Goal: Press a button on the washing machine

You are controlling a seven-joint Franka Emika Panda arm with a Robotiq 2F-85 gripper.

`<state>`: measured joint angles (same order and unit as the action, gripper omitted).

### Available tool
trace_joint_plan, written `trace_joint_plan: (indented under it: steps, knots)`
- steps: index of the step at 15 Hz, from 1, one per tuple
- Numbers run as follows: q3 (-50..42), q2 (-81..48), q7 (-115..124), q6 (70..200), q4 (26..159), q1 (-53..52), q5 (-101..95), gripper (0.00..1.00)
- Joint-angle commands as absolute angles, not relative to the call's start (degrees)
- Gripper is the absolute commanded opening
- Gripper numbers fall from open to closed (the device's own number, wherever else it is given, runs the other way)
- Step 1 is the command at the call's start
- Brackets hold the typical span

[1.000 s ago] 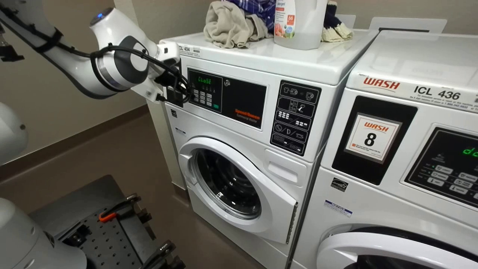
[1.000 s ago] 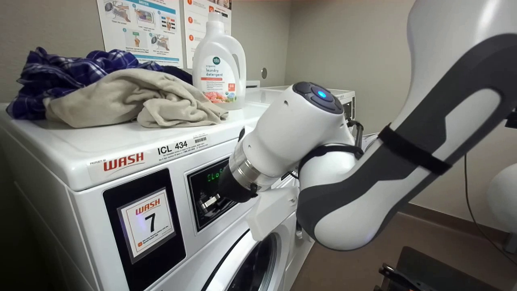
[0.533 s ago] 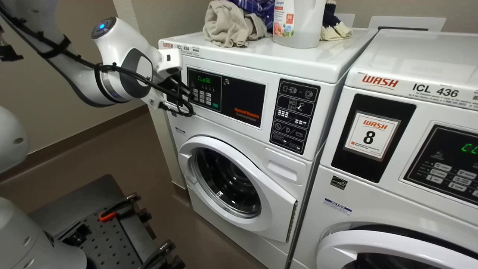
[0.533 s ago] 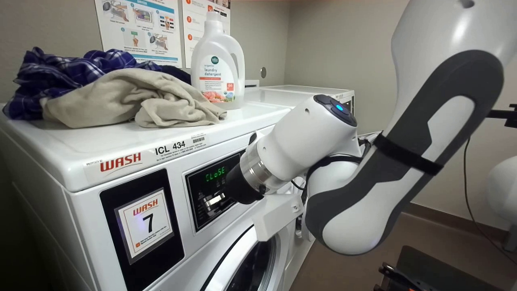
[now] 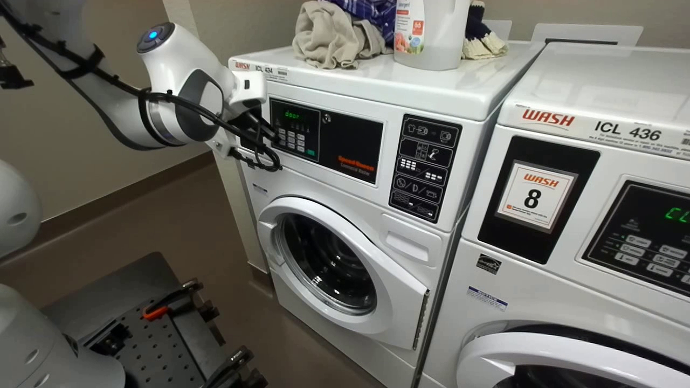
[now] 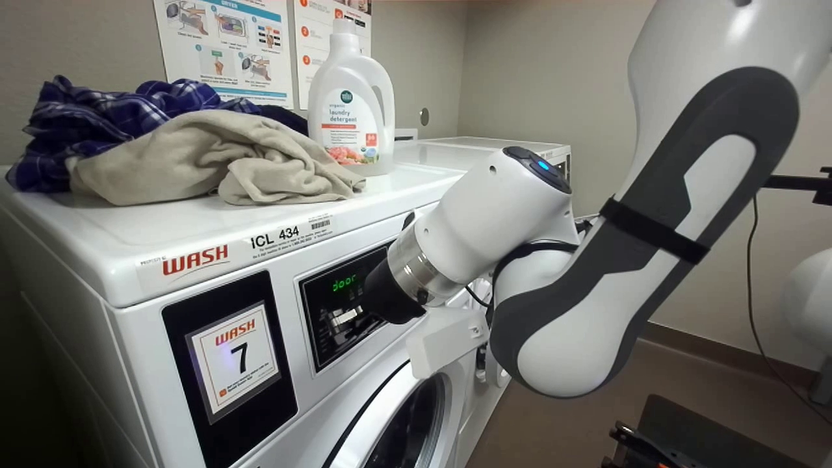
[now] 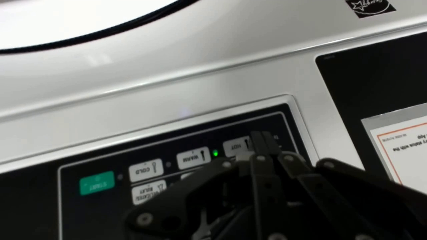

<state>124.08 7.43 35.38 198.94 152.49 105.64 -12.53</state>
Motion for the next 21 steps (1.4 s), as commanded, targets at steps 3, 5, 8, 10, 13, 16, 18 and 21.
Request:
trace_joint_plan:
  steps: [3, 5, 8, 10, 13, 16, 18, 21]
  knots:
    - [128.3, 12.5, 39.1, 194.3, 145.2, 108.2, -12.5, 0.00]
    - [127.9, 9.6, 38.1, 190.5, 145.3, 107.7, -12.4, 0.00]
    - [126.5, 5.0, 35.6, 181.8, 144.2, 106.3, -12.1, 0.00]
    - [116.9, 3.2, 28.4, 176.0, 143.0, 95.2, -4.8, 0.00]
    - [122.3, 1.5, 31.8, 167.8, 140.0, 101.3, -11.4, 0.00]
    - [122.3, -0.2, 31.6, 162.0, 138.0, 100.9, -12.4, 0.00]
    - [122.5, -1.2, 31.2, 158.6, 136.8, 100.7, -12.6, 0.00]
    - [122.5, -3.2, 30.6, 154.5, 135.2, 100.2, -13.1, 0.00]
